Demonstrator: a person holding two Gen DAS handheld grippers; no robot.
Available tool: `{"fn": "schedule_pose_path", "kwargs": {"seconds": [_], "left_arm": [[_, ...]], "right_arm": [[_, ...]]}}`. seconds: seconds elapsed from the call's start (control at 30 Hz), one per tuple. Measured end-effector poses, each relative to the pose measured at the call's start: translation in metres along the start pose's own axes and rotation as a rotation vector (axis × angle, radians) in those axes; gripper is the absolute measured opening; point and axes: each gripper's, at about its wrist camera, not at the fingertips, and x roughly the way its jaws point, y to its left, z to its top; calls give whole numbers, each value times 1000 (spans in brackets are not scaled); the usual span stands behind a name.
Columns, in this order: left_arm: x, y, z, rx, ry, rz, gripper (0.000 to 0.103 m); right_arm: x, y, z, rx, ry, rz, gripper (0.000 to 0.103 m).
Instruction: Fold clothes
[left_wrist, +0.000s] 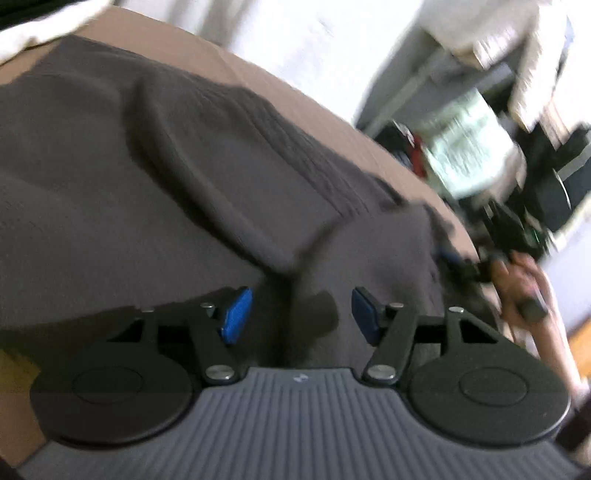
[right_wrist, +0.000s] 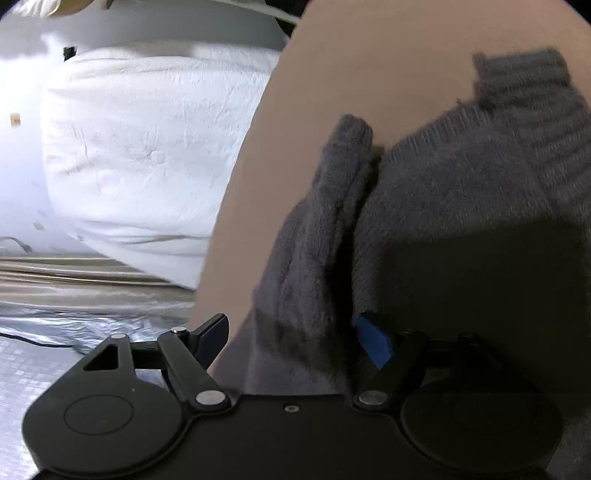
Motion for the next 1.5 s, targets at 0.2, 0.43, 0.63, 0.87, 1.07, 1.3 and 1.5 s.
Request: {"fn": "schedule_pose_path", "kwargs": {"seconds": [0.2, 0.43, 0.63, 0.87, 1.07, 1.3, 1.5], "left_arm": [[2, -5, -24, 64, 115, -89, 98], [-38, -50, 19, 279, -54, 86, 10], [-29, -28, 110, 270, -3, 253, 26], [27, 53, 104, 24, 77, 395, 69], [11, 63, 81, -105, -67, 253, 80], [25, 43, 65, 27, -29, 212, 28], [2, 52, 97, -160, -60, 57, 16]], "right_arm": [[8, 11, -2, -133, -85, -71, 42], [-17, 51, -11, -314, -201, 140, 14], [-33, 53, 8, -318, -291, 179, 15], [0, -1, 22, -56, -186, -111, 28], [27, 8, 22, -46, -164, -9, 60], [62, 21, 37, -168, -90, 18, 47], [36, 60, 32, -421, -336, 80, 11]]}}
